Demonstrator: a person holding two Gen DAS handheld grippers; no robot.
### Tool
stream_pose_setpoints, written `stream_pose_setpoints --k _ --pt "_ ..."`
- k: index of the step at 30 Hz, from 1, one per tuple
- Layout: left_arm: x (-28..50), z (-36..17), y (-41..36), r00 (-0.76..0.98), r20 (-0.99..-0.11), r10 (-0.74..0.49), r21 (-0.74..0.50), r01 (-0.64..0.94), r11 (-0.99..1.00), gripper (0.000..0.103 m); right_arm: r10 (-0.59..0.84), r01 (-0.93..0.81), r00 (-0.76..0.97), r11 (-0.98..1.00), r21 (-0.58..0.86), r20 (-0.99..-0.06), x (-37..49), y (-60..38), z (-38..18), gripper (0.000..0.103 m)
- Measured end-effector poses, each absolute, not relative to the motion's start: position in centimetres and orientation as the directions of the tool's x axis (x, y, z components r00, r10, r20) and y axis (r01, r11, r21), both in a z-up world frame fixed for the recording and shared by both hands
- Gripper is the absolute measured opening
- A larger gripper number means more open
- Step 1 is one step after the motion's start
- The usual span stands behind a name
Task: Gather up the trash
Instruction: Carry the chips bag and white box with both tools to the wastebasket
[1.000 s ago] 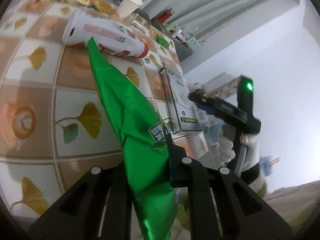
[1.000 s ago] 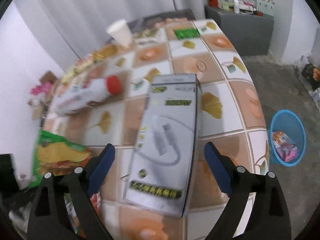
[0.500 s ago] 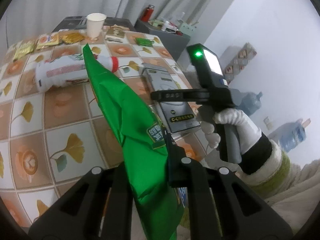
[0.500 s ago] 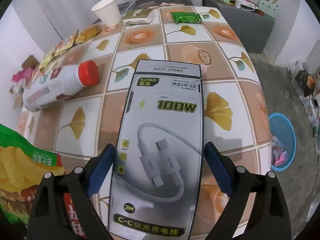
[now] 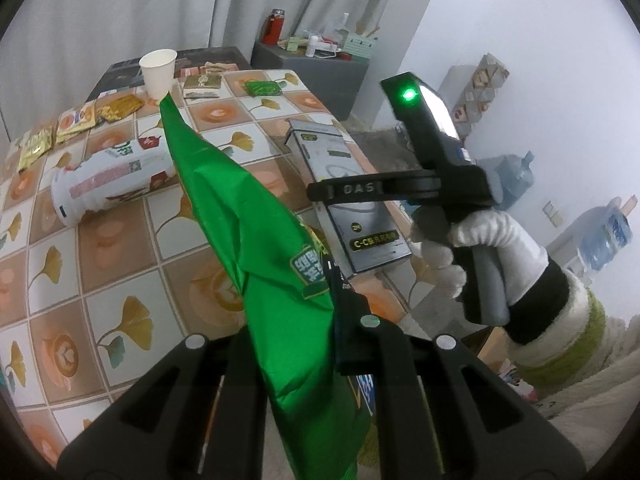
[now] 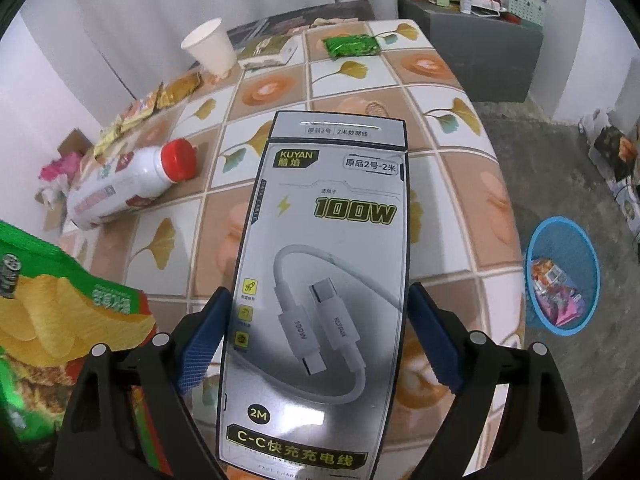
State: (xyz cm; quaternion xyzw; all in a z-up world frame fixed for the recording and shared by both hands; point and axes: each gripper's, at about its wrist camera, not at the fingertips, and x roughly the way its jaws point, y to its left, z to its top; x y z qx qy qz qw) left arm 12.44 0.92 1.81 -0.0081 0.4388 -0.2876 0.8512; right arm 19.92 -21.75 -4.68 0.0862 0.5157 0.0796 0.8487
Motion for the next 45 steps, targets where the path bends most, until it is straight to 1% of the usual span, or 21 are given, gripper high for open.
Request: stream_pose_setpoints --k 18,26,31,35,39,41,45 --pt "9.8 3.7 -1.6 0.512 -0.734 -0.447 -0.158 0.512 0.844 0.007 0.306 -0.049 0.521 0.943 0.330 -0.797 16.1 -25.7 -1.5 0.085" --pt "8.9 4.5 -3.2 0.523 -0.729 -0.442 -0.125 0.534 0.836 0.006 0.352 -0.039 0.565 0.915 0.402 -0.746 14.0 -28.4 -0.1 0.085" --pt "9.1 5.1 -4.6 0.516 -0.721 -0.462 -0.117 0.566 0.816 0.006 0.359 0.001 0.619 0.889 0.458 -0.699 11.9 -31.9 0.9 0.085" --pt "10.0 6.3 -6.5 0.501 -0.707 -0.500 -0.117 0.615 0.780 0.006 0.313 0.078 0.691 0.864 0.498 -0.651 9.1 -37.1 2.1 0.085" --pt "11.8 7.5 -9.9 0.454 -0.690 -0.564 -0.135 0.685 0.716 0.006 0.186 0.216 0.760 0.831 0.512 -0.623 5.2 -43.7 2.5 0.085" --pt "13.2 8.0 -12.5 0.411 -0.685 -0.602 -0.158 0.722 0.674 0.006 0.133 0.281 0.775 0.803 0.525 -0.618 3.4 -46.5 1.8 0.085" --pt "15.9 7.7 -18.6 0.312 -0.693 -0.650 -0.198 0.784 0.588 0.006 0.050 0.407 0.777 0.720 0.562 -0.627 0.0 -52.0 -1.5 0.085"
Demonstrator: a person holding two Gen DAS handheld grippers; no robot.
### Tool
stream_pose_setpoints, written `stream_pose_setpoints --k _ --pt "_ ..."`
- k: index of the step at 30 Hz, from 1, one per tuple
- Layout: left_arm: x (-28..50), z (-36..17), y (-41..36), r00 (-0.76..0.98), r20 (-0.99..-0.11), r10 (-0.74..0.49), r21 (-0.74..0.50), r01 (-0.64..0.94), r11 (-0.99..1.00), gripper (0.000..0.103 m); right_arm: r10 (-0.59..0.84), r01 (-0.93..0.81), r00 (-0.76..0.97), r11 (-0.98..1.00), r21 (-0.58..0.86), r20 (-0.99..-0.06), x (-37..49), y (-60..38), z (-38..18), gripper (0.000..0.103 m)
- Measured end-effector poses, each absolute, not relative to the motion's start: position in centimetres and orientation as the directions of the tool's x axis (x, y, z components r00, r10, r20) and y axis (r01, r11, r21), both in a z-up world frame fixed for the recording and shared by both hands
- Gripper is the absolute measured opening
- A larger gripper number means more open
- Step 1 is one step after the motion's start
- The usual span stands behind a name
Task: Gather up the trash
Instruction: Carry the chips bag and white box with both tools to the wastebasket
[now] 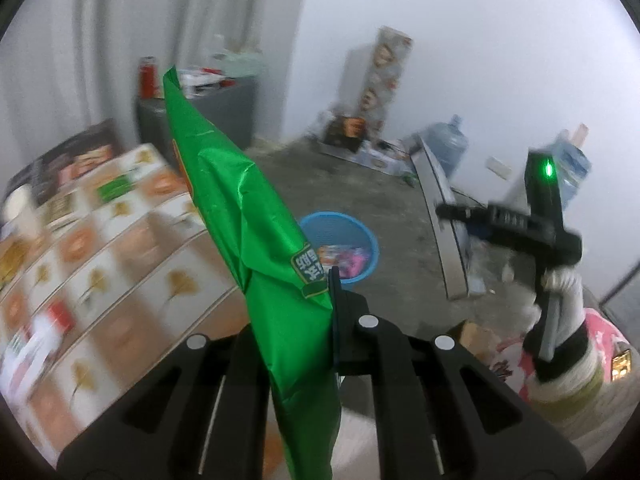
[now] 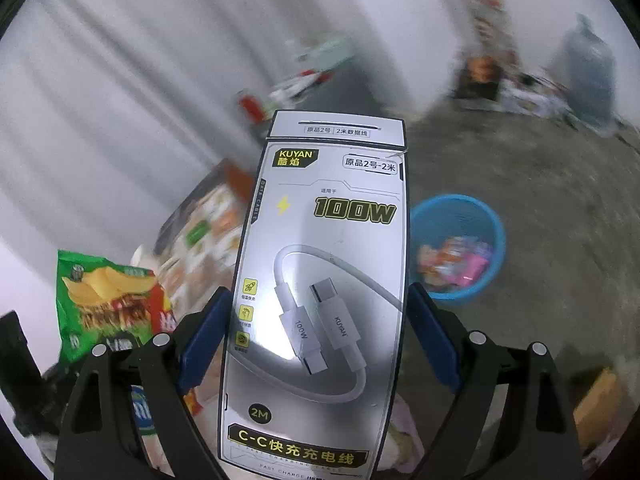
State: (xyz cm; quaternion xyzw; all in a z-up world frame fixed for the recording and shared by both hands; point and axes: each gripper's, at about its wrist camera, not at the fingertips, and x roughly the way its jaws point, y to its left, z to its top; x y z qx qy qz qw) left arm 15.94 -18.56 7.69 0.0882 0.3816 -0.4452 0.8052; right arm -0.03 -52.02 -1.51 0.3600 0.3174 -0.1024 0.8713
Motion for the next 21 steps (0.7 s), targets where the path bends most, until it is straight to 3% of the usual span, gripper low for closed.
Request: stream_pose_setpoints --k 10,18,19,20,21 --pt "24.5 -1.3 -35.7 0.033 -0.774 -0.633 -0.330 0.831 0.447 0.006 0.095 0.536 0.746 0.501 0.680 -0.659 2.4 -61.2 -13.2 0.085" --pt "30.3 -9.5 -45.9 -0.024 -0.856 -0.517 -0.289 0.850 0.439 0.007 0.100 0.575 0.718 0.472 0.668 -0.689 11.8 -65.8 -19.7 0.086" --pt "31.1 -10.4 -47.2 -0.027 -0.857 -0.514 -0.292 0.849 0.441 0.010 0.093 0.591 0.705 0.470 0.655 -0.703 13.0 -66.5 -20.7 0.087" --pt "31.7 -11.2 -48.2 -0.040 -0.854 -0.518 -0.307 0.843 0.442 0.023 0.088 0.604 0.690 0.478 0.638 -0.719 13.9 -67.1 -21.4 0.088" --pt "32.0 -11.8 -48.8 -0.040 -0.855 -0.517 -0.311 0.837 0.451 0.046 0.080 0.627 0.655 0.497 0.600 -0.751 15.6 -67.7 -23.0 0.091"
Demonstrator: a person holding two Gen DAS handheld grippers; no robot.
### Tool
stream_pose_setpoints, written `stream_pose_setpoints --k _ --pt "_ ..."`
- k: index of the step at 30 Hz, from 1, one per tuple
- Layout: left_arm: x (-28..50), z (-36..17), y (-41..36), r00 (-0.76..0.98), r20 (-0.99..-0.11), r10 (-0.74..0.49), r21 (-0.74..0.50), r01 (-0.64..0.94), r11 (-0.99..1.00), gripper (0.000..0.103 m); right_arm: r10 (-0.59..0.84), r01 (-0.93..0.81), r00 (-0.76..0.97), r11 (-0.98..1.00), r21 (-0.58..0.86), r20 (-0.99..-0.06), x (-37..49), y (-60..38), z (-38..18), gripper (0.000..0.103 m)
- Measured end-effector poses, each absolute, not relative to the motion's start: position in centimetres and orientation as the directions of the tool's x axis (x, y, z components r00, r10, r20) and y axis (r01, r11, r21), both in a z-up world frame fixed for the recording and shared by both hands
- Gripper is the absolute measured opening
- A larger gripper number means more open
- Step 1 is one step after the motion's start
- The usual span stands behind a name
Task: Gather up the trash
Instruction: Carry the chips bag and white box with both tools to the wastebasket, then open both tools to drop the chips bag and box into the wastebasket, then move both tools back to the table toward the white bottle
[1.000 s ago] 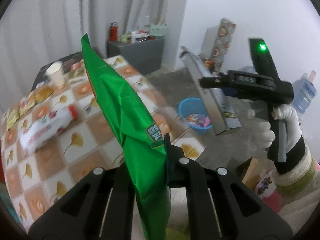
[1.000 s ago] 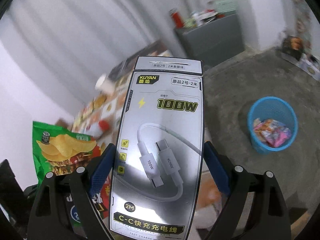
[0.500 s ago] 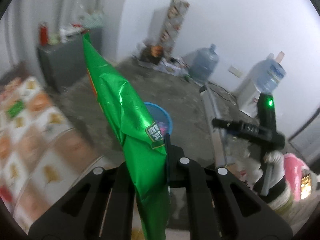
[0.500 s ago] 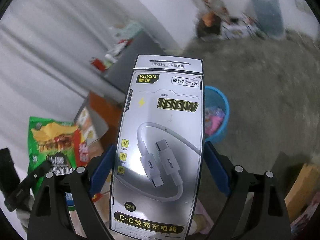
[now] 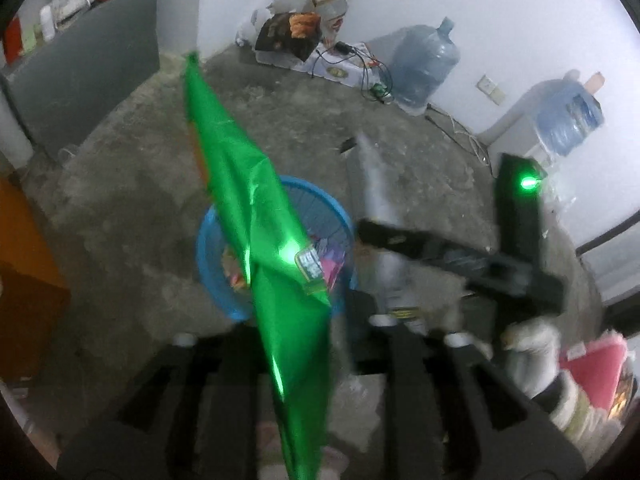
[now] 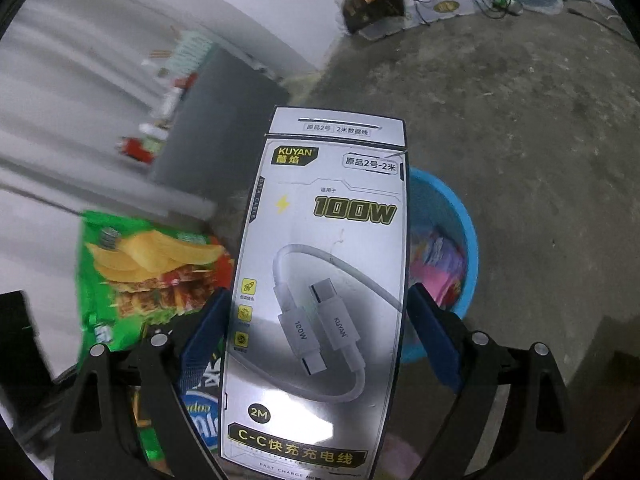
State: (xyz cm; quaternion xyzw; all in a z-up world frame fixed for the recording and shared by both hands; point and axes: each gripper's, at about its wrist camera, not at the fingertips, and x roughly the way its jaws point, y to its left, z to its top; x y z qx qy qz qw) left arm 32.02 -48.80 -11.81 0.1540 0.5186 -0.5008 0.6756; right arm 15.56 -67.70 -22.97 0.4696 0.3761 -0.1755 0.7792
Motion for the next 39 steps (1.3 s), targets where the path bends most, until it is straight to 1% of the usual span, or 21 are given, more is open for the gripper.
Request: stream_pose_setpoints --k 1,2,4,6,8,14,18,23,28,31,32,36,39 --pt "32.5 -12.7 -49.6 -0.030 -0.859 -0.512 -0.308 0.828 0.469 0.056 0.071 0.642 0.635 0.504 0.577 -0.769 16.3 -68.0 -23.8 0.091" --pt "32.8 -13.6 -50.4 -0.022 -0.861 -0.507 -0.305 0.821 0.482 0.060 0.063 0.656 0.613 0.514 0.553 -0.787 17.0 -68.4 -25.0 0.091" --pt "33.1 -15.1 -51.6 -0.031 -0.868 -0.495 -0.311 0.811 0.495 0.060 0.057 0.695 0.552 0.520 0.497 -0.832 17.9 -68.7 -27.6 0.091" --pt "33.4 -15.9 -51.8 -0.040 -0.869 -0.494 -0.333 0.785 0.523 0.060 0.057 0.707 0.545 0.504 0.495 -0.836 17.6 -68.8 -28.5 0.091" --pt "33.1 -15.3 -51.1 -0.044 -0.853 -0.520 -0.353 0.784 0.511 0.060 0.052 0.709 0.558 0.487 0.509 -0.828 16.7 -68.7 -28.7 0.091" --pt "32.3 -11.1 -48.4 0.020 -0.815 -0.579 -0.330 0.805 0.493 0.060 -0.007 0.703 0.608 0.469 0.535 -0.794 12.5 -67.6 -26.4 0.091" --pt "31.1 -6.7 -44.2 0.062 -0.770 -0.634 -0.338 0.804 0.489 0.060 -0.036 0.672 0.660 0.473 0.570 -0.750 9.0 -66.0 -23.2 0.091" --pt "28.6 -1.6 -36.4 0.125 -0.709 -0.694 -0.372 0.769 0.519 0.060 -0.020 0.589 0.738 0.507 0.630 -0.675 5.9 -63.3 -18.1 0.091" --pt "25.3 2.2 -25.0 0.257 -0.645 -0.720 -0.382 0.707 0.595 0.063 0.031 0.479 0.794 0.583 0.656 -0.607 4.4 -60.0 -11.8 0.091" --pt "23.4 3.2 -18.5 0.352 -0.619 -0.702 -0.385 0.643 0.662 0.063 0.092 0.392 0.820 0.629 0.671 -0.565 4.5 -57.4 -8.1 0.091" --pt "22.4 3.3 -15.2 0.397 -0.605 -0.690 -0.394 0.604 0.693 0.064 0.124 0.360 0.825 0.637 0.681 -0.552 4.7 -56.5 -7.1 0.091" --pt "19.7 3.3 -6.3 0.531 -0.571 -0.626 -0.414 0.473 0.778 0.064 0.238 0.251 0.812 0.681 0.688 -0.532 6.2 -52.2 -4.0 0.091" --pt "17.9 2.8 0.9 0.618 -0.541 -0.571 -0.455 0.356 0.816 0.064 0.340 0.180 0.784 0.676 0.714 -0.519 7.8 -48.4 -2.6 0.091"
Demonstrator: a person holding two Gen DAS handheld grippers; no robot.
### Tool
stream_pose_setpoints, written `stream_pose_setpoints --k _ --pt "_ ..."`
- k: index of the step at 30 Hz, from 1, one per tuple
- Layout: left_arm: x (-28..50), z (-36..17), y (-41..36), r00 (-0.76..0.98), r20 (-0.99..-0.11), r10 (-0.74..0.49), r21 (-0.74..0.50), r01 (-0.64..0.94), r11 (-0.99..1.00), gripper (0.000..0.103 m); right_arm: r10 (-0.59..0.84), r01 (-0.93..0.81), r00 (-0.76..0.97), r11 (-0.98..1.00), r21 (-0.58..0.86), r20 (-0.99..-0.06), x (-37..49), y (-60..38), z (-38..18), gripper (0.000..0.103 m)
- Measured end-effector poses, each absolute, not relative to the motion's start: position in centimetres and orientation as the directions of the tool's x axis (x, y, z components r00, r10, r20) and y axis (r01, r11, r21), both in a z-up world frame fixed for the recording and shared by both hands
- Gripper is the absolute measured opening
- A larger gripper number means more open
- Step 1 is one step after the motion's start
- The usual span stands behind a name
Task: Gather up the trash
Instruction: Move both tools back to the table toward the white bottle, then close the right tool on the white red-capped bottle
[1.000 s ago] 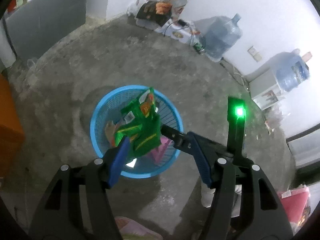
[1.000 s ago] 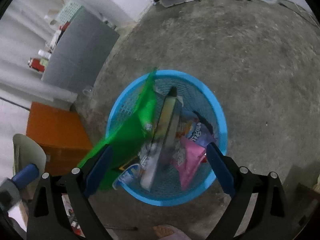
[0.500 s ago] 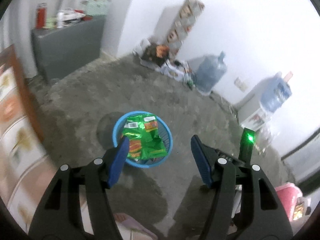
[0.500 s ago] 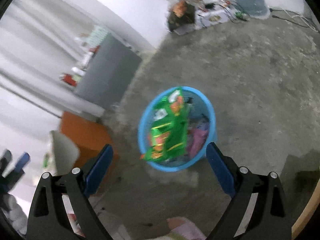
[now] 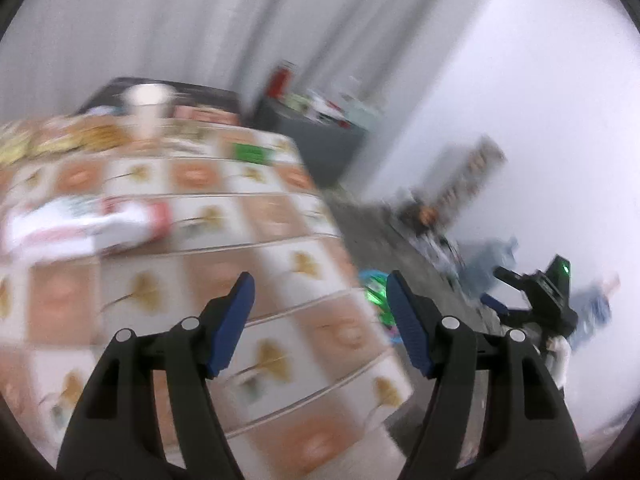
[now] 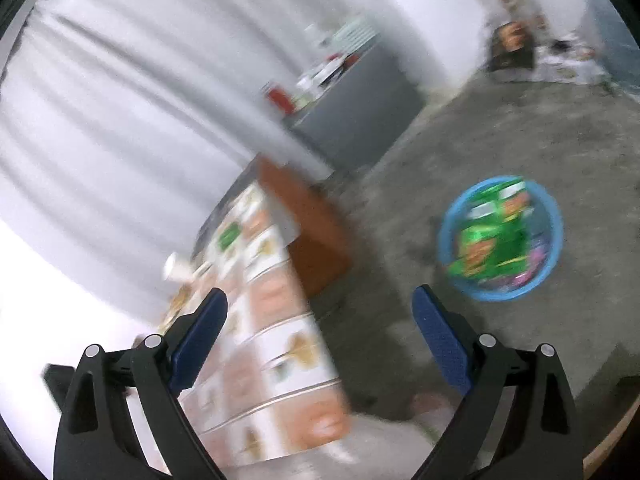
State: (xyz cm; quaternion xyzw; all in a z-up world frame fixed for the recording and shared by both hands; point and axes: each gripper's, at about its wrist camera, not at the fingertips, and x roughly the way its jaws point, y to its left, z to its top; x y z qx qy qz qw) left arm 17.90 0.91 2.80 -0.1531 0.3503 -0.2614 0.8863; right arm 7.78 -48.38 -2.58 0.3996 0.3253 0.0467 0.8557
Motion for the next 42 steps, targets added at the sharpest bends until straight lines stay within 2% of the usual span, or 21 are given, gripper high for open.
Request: stream_pose_setpoints --k 4,8,14,19,24,29,34,39,42 --pt "16.5 2.2 8.5 0.699 -0.530 -0.480 -0.478 0.221 0.850 0.064 0.480 0.076 0.722 0.661 0.747 -0.498 10.4 -42.1 -1.3 0.091" --pt "15.9 1.6 15.4 0.754 -0.523 -0.397 -0.491 0.114 0.864 0.064 0.561 -0.006 0.651 0.678 0.735 -0.512 13.1 -35.6 -0.5 0.090" --pt "17.8 0.5 20.6 0.788 -0.497 -0.364 -0.536 0.050 0.842 0.064 0.631 -0.128 0.553 0.709 0.693 -0.544 18.1 -26.1 0.0 0.081" --pt "21.4 -1.0 21.5 0.776 -0.502 -0.382 -0.563 0.043 0.826 0.064 0.665 -0.170 0.491 0.707 0.687 -0.562 23.7 -19.6 -1.1 0.072" --pt "26.1 -2.8 21.5 0.732 -0.554 -0.397 -0.593 -0.012 0.805 0.064 0.633 -0.148 0.449 0.749 0.646 -0.631 29.1 -15.0 -3.3 0.071" --pt "28.8 -4.1 20.6 0.695 -0.604 -0.389 -0.567 -0.032 0.823 0.063 0.645 -0.124 0.409 0.741 0.660 -0.646 31.9 -13.1 -5.5 0.068" --pt "29.4 -5.0 20.2 0.682 -0.613 -0.399 -0.567 -0.028 0.823 0.057 0.676 -0.118 0.361 0.717 0.687 -0.643 33.1 -11.9 -7.5 0.060" --pt "29.5 -5.4 20.3 0.682 -0.619 -0.389 -0.564 -0.040 0.825 0.047 0.685 -0.112 0.365 0.705 0.700 -0.631 32.9 -12.0 -7.4 0.058" --pt "29.1 -5.1 20.0 0.685 -0.611 -0.397 -0.568 -0.029 0.823 0.045 0.676 -0.090 0.374 0.707 0.701 -0.634 32.4 -12.5 -7.3 0.058"
